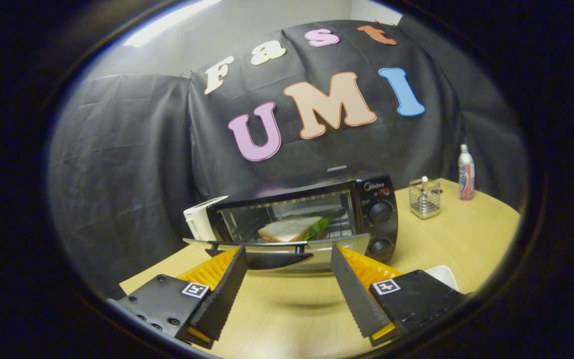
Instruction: Open the toaster oven, put the food inside, and close the toaster oven door.
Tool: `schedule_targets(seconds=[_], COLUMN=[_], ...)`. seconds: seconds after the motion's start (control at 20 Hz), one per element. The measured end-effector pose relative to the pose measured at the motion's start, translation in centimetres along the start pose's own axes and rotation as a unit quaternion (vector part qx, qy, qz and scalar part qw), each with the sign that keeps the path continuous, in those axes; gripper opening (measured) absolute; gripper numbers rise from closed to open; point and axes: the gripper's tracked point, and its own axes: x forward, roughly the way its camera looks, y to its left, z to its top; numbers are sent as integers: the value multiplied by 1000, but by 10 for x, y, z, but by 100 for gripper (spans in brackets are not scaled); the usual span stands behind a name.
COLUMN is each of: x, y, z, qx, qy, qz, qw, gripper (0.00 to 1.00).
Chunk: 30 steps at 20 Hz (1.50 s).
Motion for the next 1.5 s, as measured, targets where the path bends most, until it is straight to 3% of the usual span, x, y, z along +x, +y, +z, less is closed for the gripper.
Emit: schedule_targets(seconds=[0.5,0.8,1.15,1.35,1.5], x=[68,69,8,-31,-51], y=[-9,-11,-26,-53,-89], z=[46,47,98,121,131], qx=[-21,-11,-25,-17,-38], qy=[-49,-33,-64,-68,-66], qz=[-31,-27,-11,-25,-68], qw=[998,999,998,997,995], gripper=[100,100,97,97,97])
